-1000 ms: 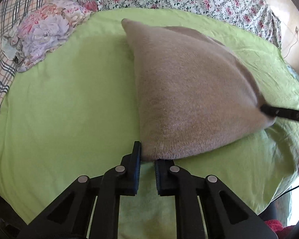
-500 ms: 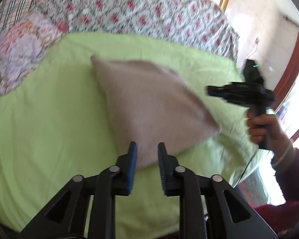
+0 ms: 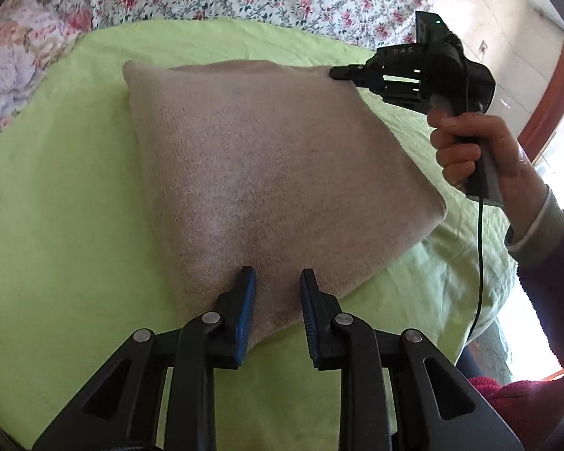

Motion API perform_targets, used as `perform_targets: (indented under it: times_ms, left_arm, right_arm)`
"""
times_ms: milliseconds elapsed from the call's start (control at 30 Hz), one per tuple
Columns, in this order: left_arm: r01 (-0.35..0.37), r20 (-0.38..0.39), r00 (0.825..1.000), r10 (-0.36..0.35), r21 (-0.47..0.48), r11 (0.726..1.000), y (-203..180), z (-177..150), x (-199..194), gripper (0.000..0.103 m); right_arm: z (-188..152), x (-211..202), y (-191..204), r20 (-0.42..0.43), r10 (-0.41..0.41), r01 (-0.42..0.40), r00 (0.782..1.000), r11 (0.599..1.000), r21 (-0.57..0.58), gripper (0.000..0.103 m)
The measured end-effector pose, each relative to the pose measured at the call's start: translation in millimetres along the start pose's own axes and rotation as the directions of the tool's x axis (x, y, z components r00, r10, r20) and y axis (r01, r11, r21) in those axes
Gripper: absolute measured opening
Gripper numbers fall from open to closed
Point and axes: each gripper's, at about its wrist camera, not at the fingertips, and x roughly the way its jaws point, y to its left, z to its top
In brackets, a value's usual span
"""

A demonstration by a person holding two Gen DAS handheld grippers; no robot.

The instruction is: Fold small clothes

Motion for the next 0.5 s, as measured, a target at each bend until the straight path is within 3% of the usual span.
perform_targets:
  times_ms: [33,133,267,367,500]
  left_arm:
    - [0.008,0.001,1.000,-0.008,-0.005,1.000,-1.7,-0.1,0.3,0.024]
    - [-0.004,-0.008,1.000,0.004,0.016,1.000,-6.7,0.9,4.1,0.024]
    - [0.016,-0.005,1.000,-0.016,0.027,1.000,-14.6,7.6,-9.7,0.025]
    - [0.031,0.070,0.997,-0.033,0.021,0.999,-12.3,24.1,-34.3,0.029]
    - [0.008,0.140,0.990,-0.004,-0.027,1.000,3.6,53.3,-36.5,0.033]
  right_arm:
    - [-2.4,9.7,-1.1,-0.018,-0.056,0.055,0.998,0.998,-0.022,0.007]
    - [-13.5,28.4,-6.5,-0.059,-0.123,0.120,0.991,0.992,-0.043,0.007]
    - [-15.7,-2.1,2.3,0.010,-0.157,0.157,0.988,0.987,-0.030,0.010]
    - [-21.3,-32.2,27.2,0.067,-0.092,0.097,0.993,0.993,-0.067,0.010]
    - [-38.5,-28.8,58.9,0.011,0.002,0.000,1.000,0.992,-0.126,0.010]
